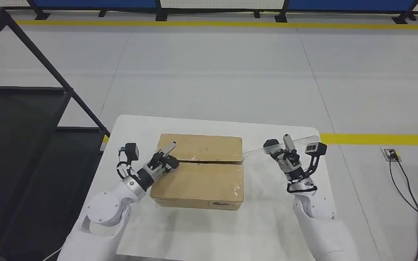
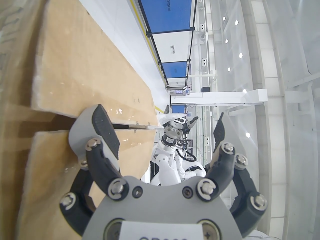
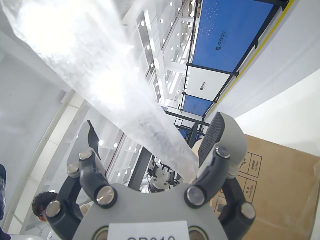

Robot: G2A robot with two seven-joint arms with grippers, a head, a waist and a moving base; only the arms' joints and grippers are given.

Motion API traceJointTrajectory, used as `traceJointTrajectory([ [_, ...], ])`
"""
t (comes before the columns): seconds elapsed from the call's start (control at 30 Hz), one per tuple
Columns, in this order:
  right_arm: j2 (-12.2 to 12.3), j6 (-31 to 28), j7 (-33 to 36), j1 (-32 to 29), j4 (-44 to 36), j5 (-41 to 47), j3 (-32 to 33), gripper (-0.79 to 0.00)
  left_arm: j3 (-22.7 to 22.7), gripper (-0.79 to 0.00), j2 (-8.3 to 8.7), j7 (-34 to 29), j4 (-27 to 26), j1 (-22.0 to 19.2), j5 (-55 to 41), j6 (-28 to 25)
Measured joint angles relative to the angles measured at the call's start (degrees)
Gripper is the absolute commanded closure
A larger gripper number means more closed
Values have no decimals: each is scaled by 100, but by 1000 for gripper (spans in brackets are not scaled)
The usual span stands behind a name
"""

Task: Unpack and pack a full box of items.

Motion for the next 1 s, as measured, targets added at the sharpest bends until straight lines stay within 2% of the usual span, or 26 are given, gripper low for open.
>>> traceJointTrajectory([
  [0.2, 17, -34, 4, -129, -158, -64, 45, -785, 280, -785, -54, 59, 50, -179, 13, 80],
  [0.43, 32, -53, 24, -165, -193, -88, 91, -785, 468, -785, -136, 209, 213, -452, -387, 276],
  [0.73, 54, -14, 158, -149, -182, -40, 141, -785, 733, -785, -231, 639, 569, -644, -302, 147],
  [1.0, 72, -99, 180, -191, -407, -154, 170, -785, 807, -785, -275, 737, 701, -695, -269, 100],
])
